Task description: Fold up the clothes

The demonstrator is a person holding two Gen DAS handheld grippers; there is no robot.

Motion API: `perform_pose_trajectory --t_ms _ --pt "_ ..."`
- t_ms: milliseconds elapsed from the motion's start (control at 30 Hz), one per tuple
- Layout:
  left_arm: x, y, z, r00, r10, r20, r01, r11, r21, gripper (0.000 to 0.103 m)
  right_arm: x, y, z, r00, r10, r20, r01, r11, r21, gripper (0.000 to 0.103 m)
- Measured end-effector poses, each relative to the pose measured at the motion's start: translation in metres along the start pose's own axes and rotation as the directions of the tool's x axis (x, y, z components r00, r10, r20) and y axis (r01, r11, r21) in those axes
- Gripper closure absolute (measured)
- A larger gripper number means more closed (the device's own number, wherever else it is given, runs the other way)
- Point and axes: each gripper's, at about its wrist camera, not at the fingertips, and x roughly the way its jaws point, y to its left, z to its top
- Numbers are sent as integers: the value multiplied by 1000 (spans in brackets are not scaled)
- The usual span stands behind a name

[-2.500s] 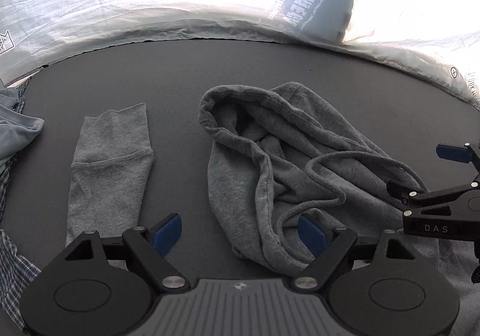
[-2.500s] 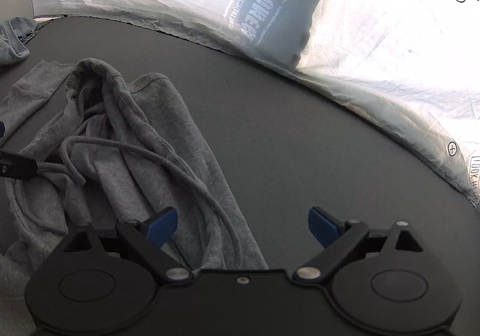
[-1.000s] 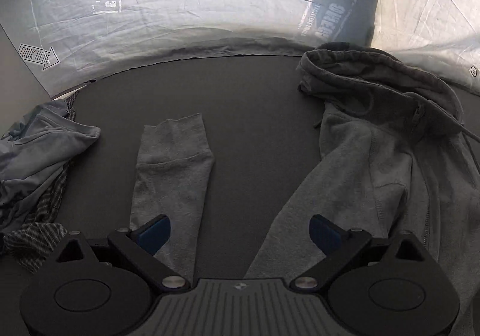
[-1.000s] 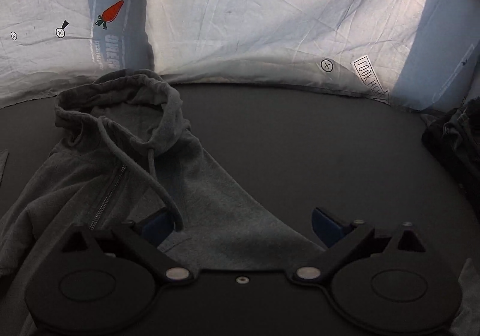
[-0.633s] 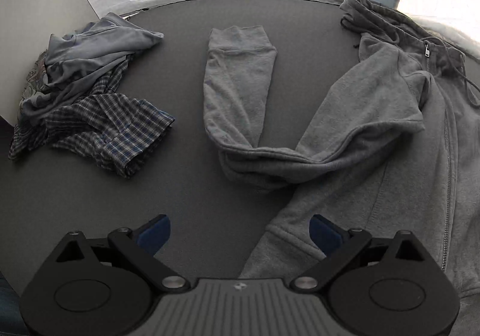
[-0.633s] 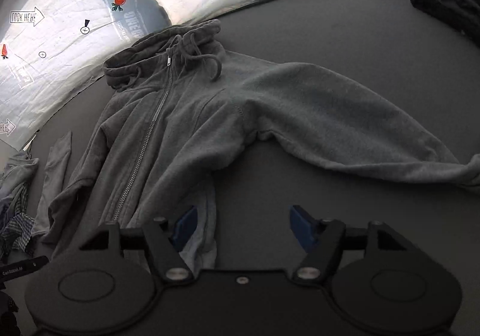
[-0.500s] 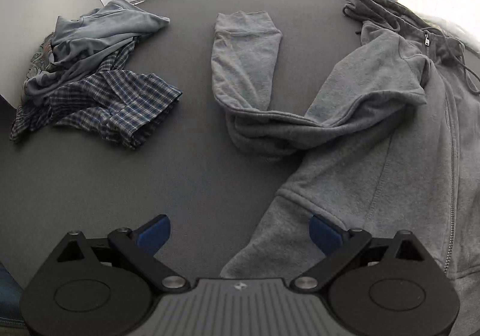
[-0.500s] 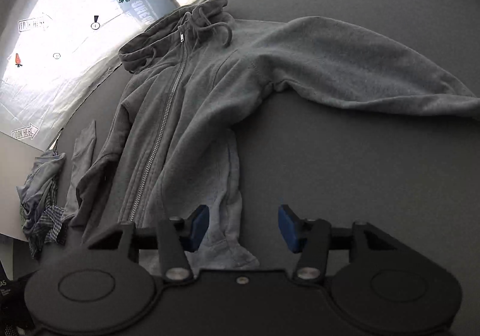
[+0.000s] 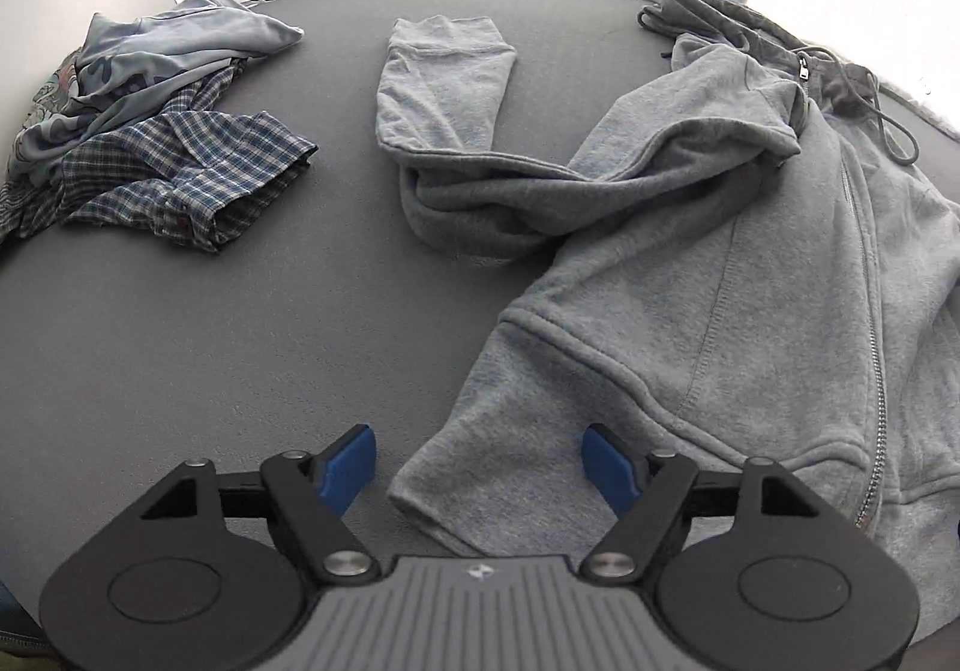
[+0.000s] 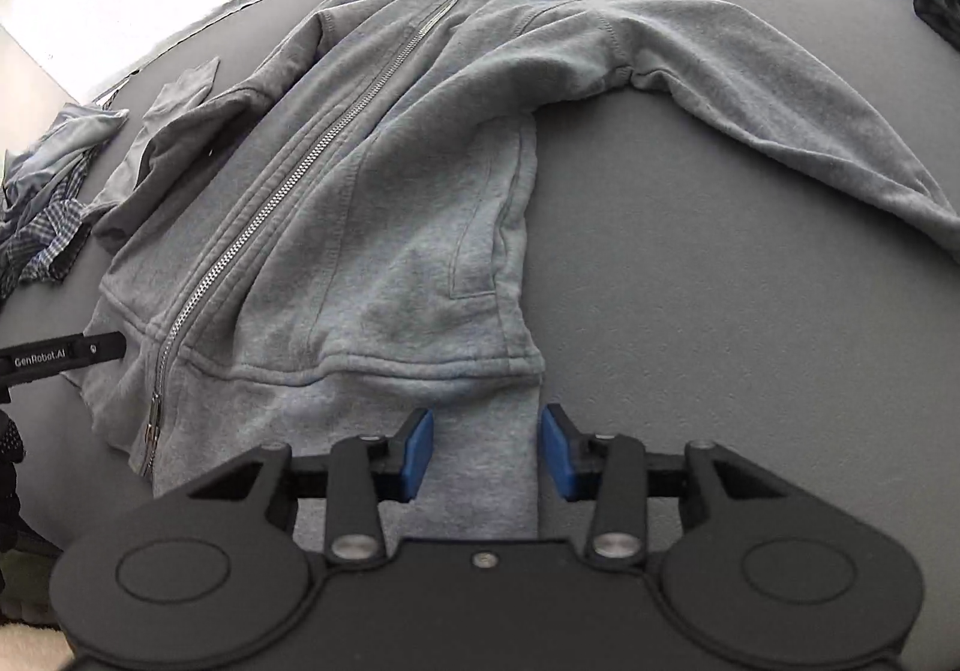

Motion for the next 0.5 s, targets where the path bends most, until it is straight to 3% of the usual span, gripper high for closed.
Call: perform_pose_trajectory --t_ms 67,100,167,333,500 --pt "-5 -8 -2 1000 -22 13 22 999 37 62 -1 -3 -2 1000 9 10 -9 1000 -10 89" --pt "-7 -14 -4 1000 -15 23 14 998 65 67 -2 -5 -2 1000 16 15 -16 1000 -11 98" --pt "-10 -24 -8 999 13 41 -17 994 108 93 -5 -15 -6 999 47 28 -48 997 55 98" --pt "-21 -34 -12 998 64 29 -67 989 128 96 -28 -33 -17 996 45 74 -55 989 136 99" --pt "-50 -37 -18 999 33 1 -33 996 82 96 -65 -60 -28 991 8 132 -32 983 182 100"
